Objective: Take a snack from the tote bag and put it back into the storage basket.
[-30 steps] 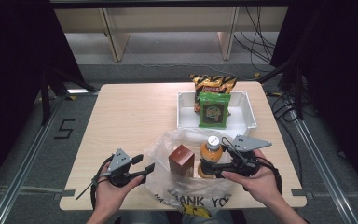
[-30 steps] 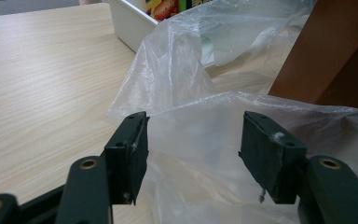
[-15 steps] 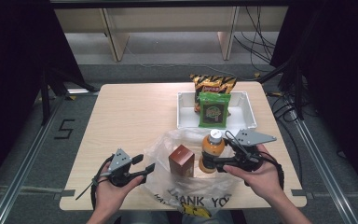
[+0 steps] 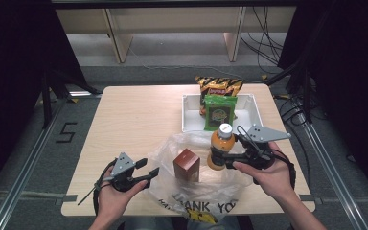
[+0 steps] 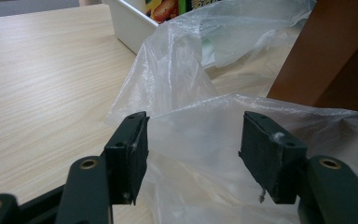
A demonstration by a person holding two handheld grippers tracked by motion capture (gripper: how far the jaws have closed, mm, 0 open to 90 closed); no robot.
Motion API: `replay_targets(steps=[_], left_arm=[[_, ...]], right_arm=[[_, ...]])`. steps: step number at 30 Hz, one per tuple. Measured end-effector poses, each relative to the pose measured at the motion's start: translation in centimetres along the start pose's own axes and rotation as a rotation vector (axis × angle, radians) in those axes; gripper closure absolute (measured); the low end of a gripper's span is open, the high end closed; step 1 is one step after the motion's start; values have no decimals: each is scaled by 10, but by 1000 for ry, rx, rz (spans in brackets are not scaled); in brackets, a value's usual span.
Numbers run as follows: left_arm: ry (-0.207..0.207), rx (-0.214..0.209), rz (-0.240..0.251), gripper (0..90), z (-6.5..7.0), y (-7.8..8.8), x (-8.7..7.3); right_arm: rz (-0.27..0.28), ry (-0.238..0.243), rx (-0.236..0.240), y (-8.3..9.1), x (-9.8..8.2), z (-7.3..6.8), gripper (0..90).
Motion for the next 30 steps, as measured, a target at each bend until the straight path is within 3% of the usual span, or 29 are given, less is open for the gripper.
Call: replay_targets(steps=[1,3,11,15,18,22,26,30], left_arm=[[-5,0,0,410,0,0,0],[-13,-5,-1,410,0,0,0],[-1,1,-4,410,1,0,0],[10,-2,-1,410,1,-1,-1],[8,0,-3,410,1,-1,-1],[-3,-2,-4,410,1,-1,0],[-4,-3,-5,410,1,-1,0],[11,-2,2,410,1,-1,0]], right_arm=[[8,-8,-5,0,1,0,320],[24,27,-16,1,4,5,320],[30,-15,-18,2,9,8,320],[44,18,-21,1,13,12,320],[42,-15,-37,3,16,12,320],[42,12,-48,4,20,16,320],[55,-1,-49,3,24,16,320],[61,19,-58,3,26,19,320]])
Point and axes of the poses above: each handheld gripper's, and its own axes: y roughly backward along the jaws, x roughly out of its top, z roughly to its right, the point moved 3 cm from there along -y, roughly forward along the jaws, and after that the axes turned 7 degrees about z, right-handed, at the moved point
